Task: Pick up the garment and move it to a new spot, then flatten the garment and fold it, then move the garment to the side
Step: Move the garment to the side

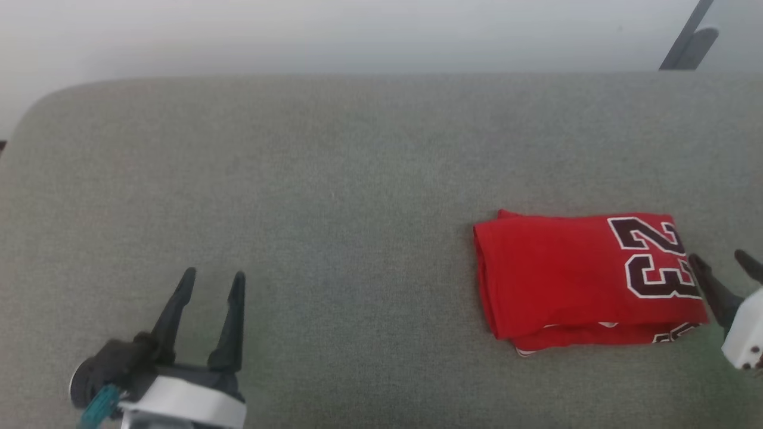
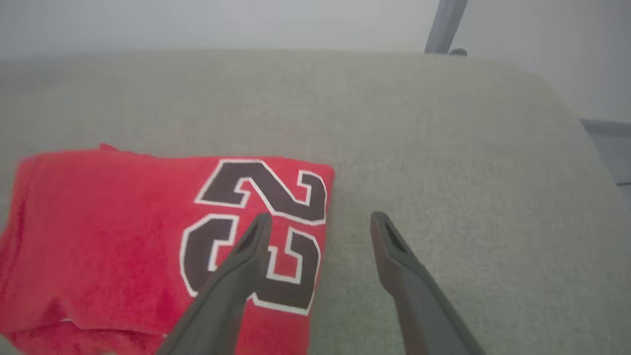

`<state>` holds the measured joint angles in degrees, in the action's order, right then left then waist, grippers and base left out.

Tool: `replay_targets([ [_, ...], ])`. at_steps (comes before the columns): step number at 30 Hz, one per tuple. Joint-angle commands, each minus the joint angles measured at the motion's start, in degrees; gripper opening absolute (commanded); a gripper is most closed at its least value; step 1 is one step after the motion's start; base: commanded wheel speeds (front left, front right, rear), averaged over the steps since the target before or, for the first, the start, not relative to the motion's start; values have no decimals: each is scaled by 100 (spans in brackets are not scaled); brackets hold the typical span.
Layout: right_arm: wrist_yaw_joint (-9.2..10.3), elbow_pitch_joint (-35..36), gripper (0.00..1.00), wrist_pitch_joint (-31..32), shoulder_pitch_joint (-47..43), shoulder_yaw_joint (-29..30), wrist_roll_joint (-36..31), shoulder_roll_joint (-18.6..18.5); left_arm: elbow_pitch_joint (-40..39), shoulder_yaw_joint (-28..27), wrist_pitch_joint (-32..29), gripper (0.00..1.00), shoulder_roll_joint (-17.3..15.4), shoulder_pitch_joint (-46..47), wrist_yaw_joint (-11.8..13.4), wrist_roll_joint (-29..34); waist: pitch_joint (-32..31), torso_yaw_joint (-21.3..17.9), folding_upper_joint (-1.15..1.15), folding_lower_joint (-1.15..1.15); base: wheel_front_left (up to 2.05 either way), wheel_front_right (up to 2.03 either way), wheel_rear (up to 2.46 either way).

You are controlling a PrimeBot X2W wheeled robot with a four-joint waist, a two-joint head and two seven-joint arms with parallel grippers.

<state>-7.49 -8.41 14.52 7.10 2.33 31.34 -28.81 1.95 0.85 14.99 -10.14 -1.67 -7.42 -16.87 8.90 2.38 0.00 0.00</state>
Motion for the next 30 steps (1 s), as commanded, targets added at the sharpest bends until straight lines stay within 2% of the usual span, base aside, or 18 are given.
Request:
replay_targets([
  [1, 0, -62, 100, 490, 192, -85, 174, -111, 51, 68, 26, 100, -11, 198, -7, 2, 218, 38, 0, 0, 0, 0, 0],
  [5, 0, -208, 100, 1951, 553, -204, 631, -366, 149, 248, 26, 100, -3, 534, -7, -29, 503, 100, 0, 0, 0, 0, 0],
  [9, -1, -167, 100, 3059, 810, -358, 966, -448, 218, 404, 26, 100, 16, 823, -7, -66, 790, 164, 0, 0, 0, 0, 0],
  [12, 0, -122, 100, 3581, 887, -473, 1016, -481, 277, 530, 25, 100, -1, 1003, -7, -69, 977, 205, 0, 0, 0, 0, 0],
  [14, 0, -93, 100, 3628, 905, -499, 990, -460, 299, 568, 26, 100, -18, 1048, -7, -52, 1021, 212, 0, 0, 0, 0, 0],
  [15, 0, -74, 78, 3620, 922, -485, 969, -413, 314, 593, 26, 100, -41, 1089, -7, -42, 1060, 206, 0, 0, 0, 0, 0],
  [17, 0, -66, 12, 3529, 938, -429, 939, -301, 307, 634, 26, 100, -79, 1160, -7, -67, 1118, 160, 0, 0, 0, 0, 0],
  [18, 0, -66, 0, 3489, 947, -395, 927, -266, 286, 638, 26, 100, -110, 1182, -7, -63, 1148, 122, 0, 0, 0, 0, 0],
  [22, 11, -54, 0, 3273, 935, -156, 849, -279, 206, 681, 26, 100, -218, 1291, -7, -53, 1243, -86, 0, 0, 0, 0, 0],
  [30, 4, -219, 0, 2421, 1248, 925, 560, -242, -5, 998, 25, 100, -561, 1726, -7, 37, 1667, -803, 0, 0, 0, 0, 0],
])
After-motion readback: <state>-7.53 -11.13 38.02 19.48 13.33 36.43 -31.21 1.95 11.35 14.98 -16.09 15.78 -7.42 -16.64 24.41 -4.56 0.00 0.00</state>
